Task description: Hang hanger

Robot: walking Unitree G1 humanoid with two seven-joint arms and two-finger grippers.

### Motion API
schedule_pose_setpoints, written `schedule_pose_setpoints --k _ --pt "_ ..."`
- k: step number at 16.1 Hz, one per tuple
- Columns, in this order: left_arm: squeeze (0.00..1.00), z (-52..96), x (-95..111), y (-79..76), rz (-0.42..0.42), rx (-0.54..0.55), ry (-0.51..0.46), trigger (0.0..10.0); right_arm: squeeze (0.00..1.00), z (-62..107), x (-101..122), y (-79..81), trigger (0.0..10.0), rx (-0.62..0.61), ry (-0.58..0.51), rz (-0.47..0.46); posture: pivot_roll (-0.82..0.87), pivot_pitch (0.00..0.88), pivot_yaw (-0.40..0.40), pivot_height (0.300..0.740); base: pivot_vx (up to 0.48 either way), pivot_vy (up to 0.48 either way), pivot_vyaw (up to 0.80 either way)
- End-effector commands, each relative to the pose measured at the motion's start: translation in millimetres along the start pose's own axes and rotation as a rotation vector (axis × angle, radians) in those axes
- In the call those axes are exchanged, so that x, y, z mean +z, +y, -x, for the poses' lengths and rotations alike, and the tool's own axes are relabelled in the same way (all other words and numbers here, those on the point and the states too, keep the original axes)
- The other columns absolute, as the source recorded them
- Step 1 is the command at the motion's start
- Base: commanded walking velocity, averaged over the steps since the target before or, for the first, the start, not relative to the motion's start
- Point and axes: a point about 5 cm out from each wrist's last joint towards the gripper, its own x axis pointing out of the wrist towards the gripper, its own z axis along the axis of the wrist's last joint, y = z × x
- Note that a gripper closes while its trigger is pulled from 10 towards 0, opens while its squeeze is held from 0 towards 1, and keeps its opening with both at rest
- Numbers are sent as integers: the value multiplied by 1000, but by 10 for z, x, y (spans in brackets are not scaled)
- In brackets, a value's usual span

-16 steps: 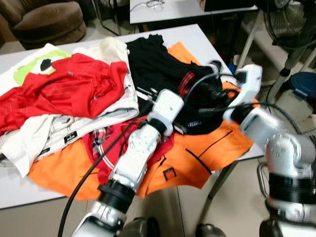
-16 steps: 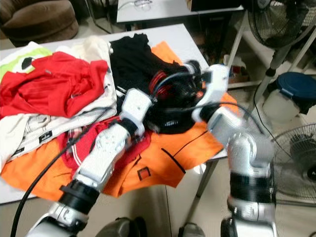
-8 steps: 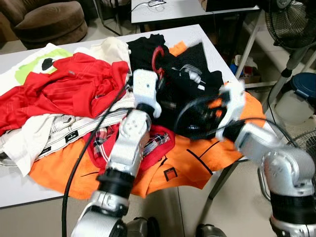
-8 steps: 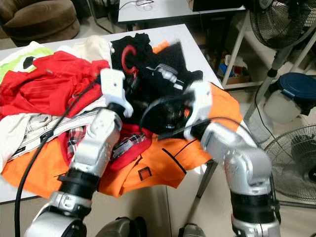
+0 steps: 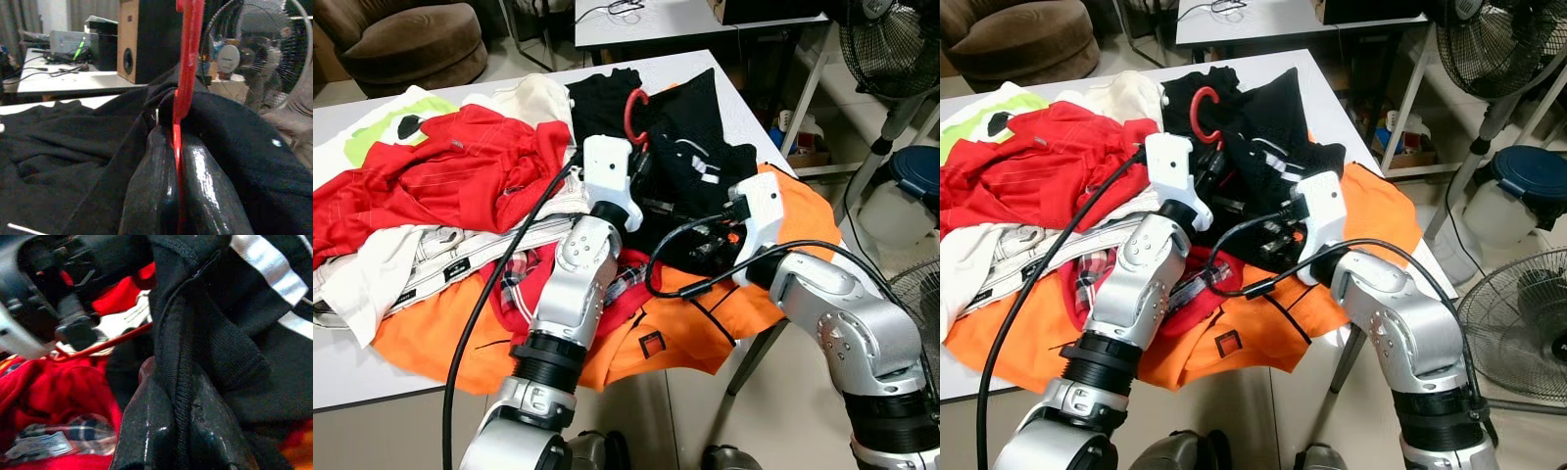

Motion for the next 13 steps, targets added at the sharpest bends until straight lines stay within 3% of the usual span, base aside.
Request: schedule_pose_setpoints --k 1,3,4,5,13 --pt "0 -10 110 -46 -12 -32 -39 10000 0 49 191 -39 10000 9 -106 11 -140 78 107 740 0 0 0" --pt "0 -28 141 10 -14 -21 -42 10000 0 238 597 -125 10000 60 -319 -60 -141 80 109 740 0 0 0" --pt "0 -47 143 86 4 2 -36 10000 0 435 913 -189 10000 91 -483 -71 -144 80 111 740 0 0 0" --pt "0 -67 140 139 26 20 -30 10000 0 541 1076 -217 10000 98 -561 -35 -149 80 115 740 0 0 0" --pt "0 -67 140 139 26 20 -30 10000 0 541 1076 -217 10000 98 -561 -35 -149 80 115 740 0 0 0"
